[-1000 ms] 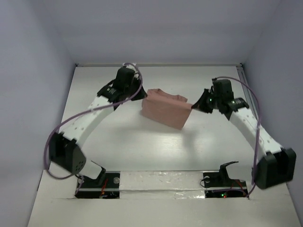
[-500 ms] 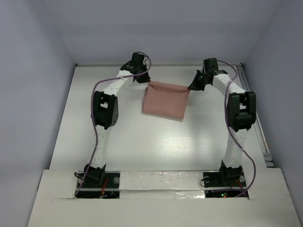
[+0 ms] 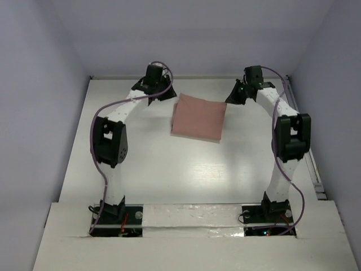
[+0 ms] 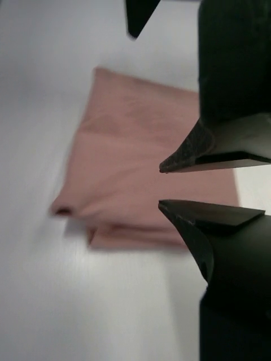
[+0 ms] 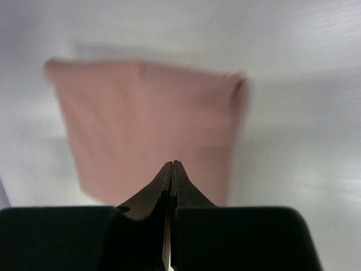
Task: Fold and stack the t-shirts
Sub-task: Fold the tshirt
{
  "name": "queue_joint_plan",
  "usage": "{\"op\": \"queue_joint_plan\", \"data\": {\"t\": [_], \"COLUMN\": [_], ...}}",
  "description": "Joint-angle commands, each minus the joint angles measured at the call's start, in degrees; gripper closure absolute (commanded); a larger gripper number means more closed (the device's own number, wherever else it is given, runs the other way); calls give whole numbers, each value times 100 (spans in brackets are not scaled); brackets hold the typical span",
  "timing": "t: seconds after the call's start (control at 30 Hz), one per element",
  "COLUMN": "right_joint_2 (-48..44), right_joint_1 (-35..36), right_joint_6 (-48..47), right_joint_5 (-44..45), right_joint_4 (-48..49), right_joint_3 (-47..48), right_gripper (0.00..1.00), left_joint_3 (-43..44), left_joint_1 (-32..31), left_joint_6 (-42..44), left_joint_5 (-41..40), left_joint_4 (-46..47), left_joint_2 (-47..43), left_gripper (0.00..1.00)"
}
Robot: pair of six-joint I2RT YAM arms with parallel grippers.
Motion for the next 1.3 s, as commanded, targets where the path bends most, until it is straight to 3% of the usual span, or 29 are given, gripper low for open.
{"op": "queue_joint_plan", "data": {"t": [0.0, 0.23, 0.33, 0.5, 0.6, 0.83, 1.1, 1.27], "right_joint_2": [-834, -949, -888, -1011, -1195, -1662, -81, 998], "right_joint_1": [680, 927, 927, 927, 927, 874, 673, 480], "right_joint_6": [12, 311, 268, 232, 189, 39, 223, 390], "right_joint_5": [-336, -347, -337, -249, -293, -916, -1312, -1559], "right_joint_4": [631, 1327, 1468, 1627, 1600, 1170, 1398, 1373], "right_joint_3": [-934, -2842, -3134, -3547, -3635, -2978, -985, 27], "right_gripper": [100, 100, 100, 100, 100, 100, 100, 100], "left_joint_3": [-1204, -2095, -2789, -4212, -4539, -3864, -2082, -1684], "left_joint_1": [-469, -337, -337, -337, -337, -337, -223, 137], "left_joint_6": [69, 157, 113, -212, -265, -221, -203, -195], "left_joint_5": [828, 768, 654, 838, 848, 619, 461, 329], "left_joint_4": [1127, 1383, 1568, 2095, 2087, 1629, 1401, 1410], "left_joint_2": [-677, -1, -88, -1010, -1511, -2250, -802, -73], "left_gripper": [78, 92, 93, 94, 93, 87, 86, 87]}}
